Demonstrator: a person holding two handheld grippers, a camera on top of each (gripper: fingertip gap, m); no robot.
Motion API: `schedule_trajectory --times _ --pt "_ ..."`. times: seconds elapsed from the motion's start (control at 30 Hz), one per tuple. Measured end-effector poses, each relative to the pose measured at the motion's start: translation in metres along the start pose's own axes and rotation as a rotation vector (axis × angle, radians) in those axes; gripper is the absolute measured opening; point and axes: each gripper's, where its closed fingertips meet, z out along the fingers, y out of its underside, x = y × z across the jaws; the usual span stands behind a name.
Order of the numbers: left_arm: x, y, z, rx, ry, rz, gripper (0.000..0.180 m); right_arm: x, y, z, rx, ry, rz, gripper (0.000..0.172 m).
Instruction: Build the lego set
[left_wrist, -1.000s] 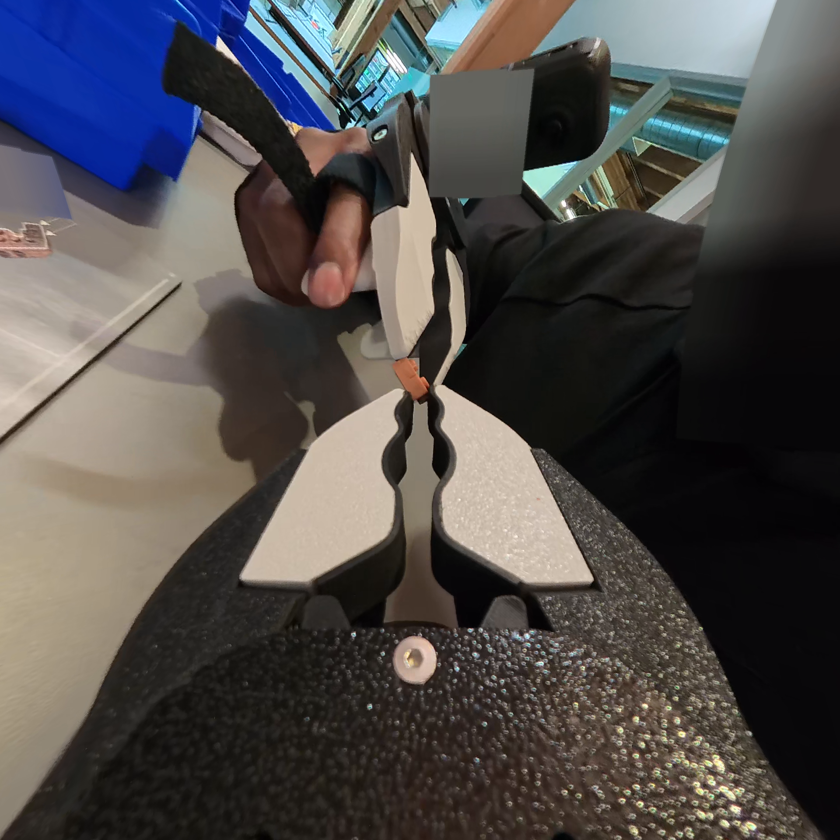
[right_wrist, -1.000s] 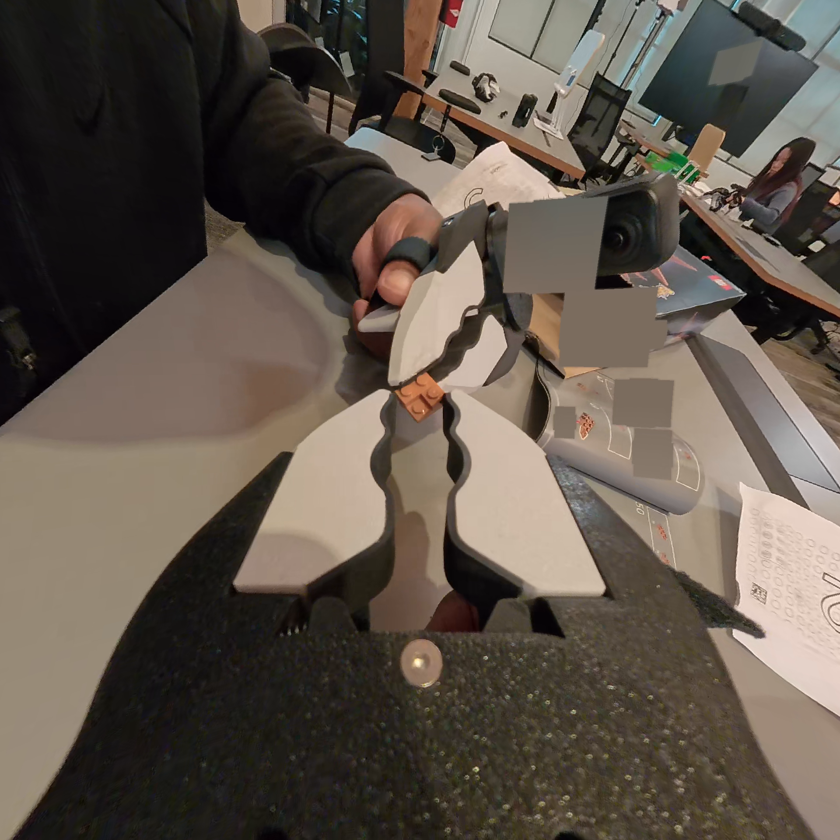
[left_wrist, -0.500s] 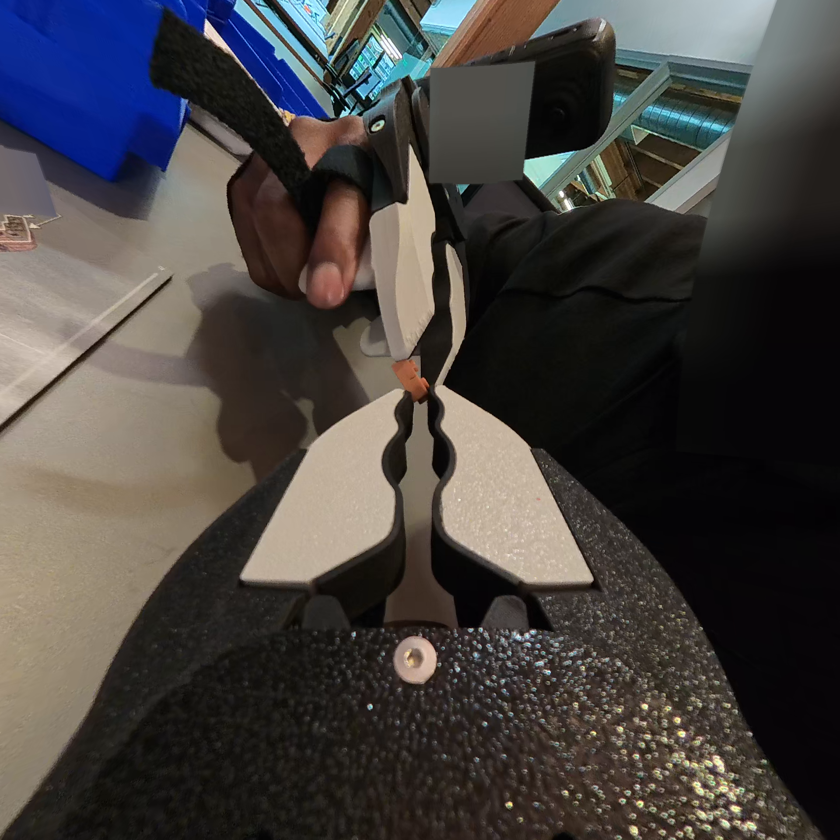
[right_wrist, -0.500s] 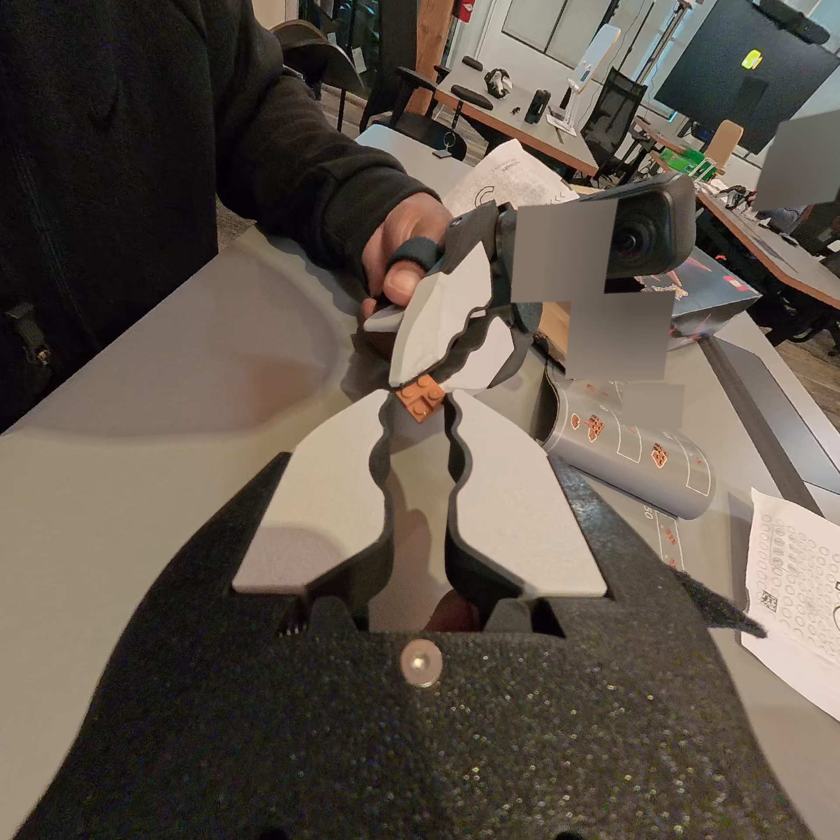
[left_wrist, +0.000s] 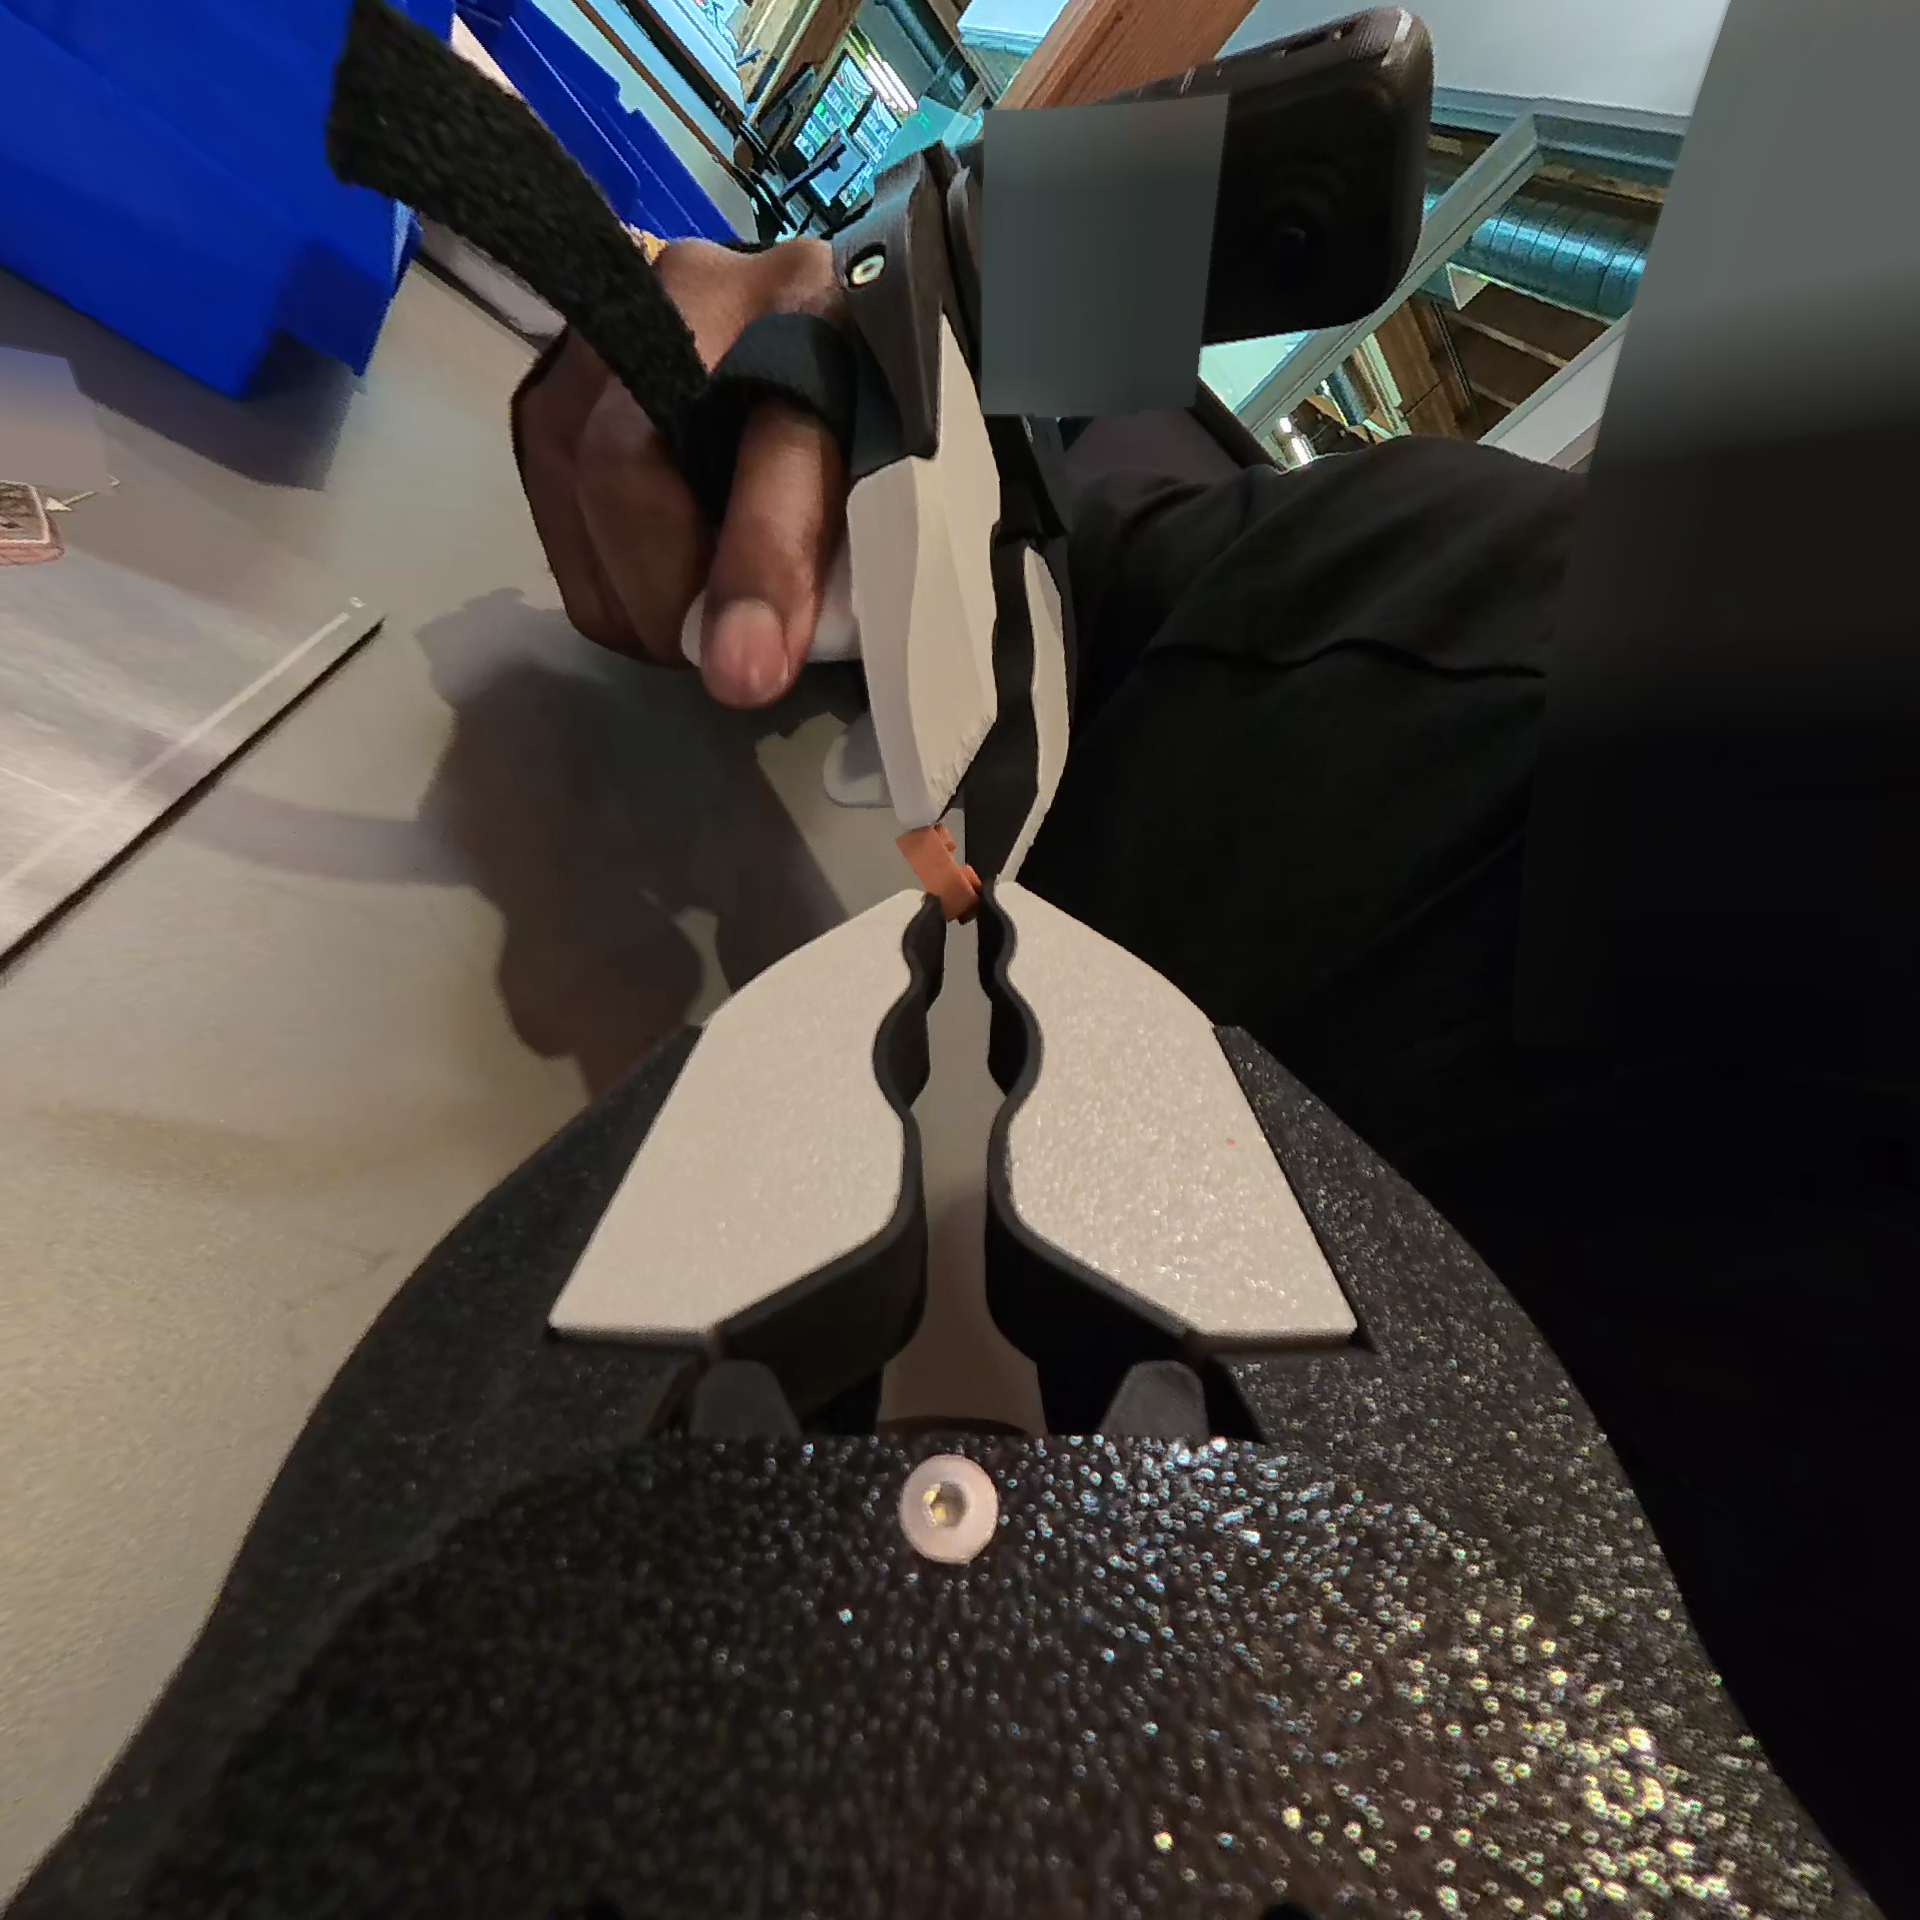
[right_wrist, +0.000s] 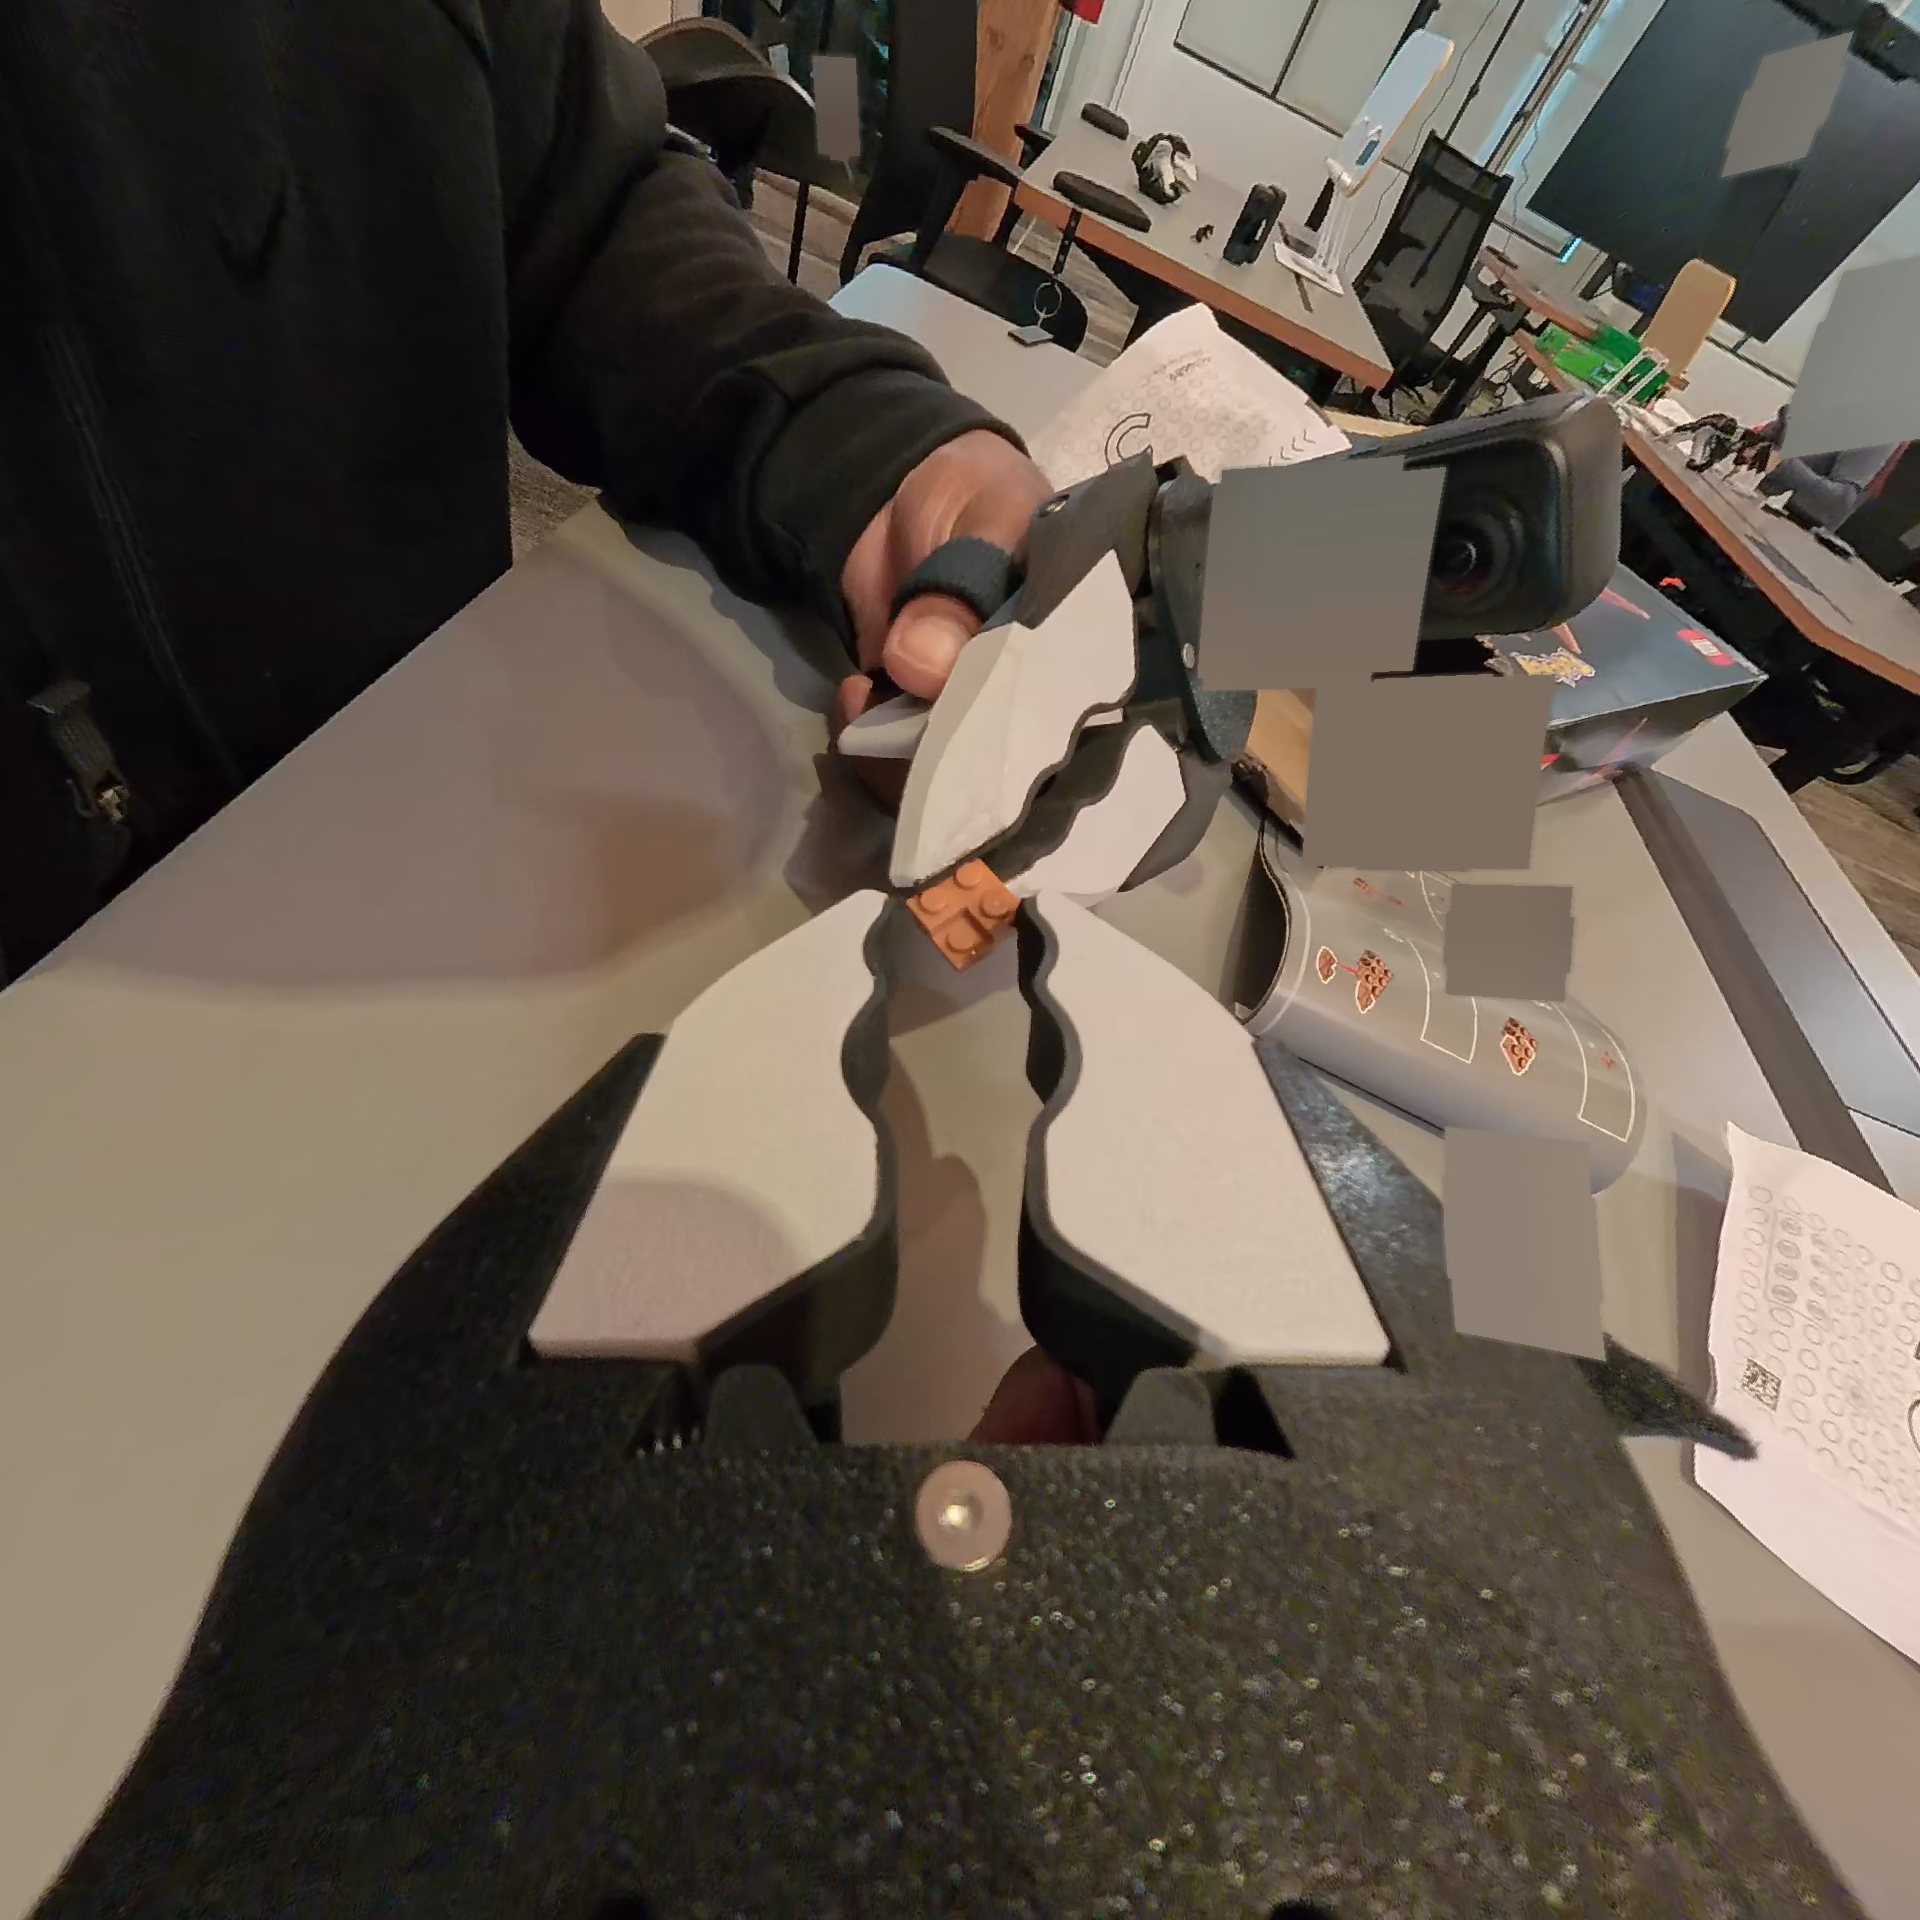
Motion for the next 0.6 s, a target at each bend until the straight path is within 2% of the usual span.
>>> schedule_trajectory --times 0.27,0.6 --pt "-0.001 -0.015 -0.01 0.113 0.001 0.016 0.006 0.018 -0.005 0.0 0.024 0.16 -0.013 0.02" --pt "0.002 -0.027 -0.017 0.191 0.015 0.047 0.006 0.022 -0.003 0.0 0.045 0.191 0.024 0.024"
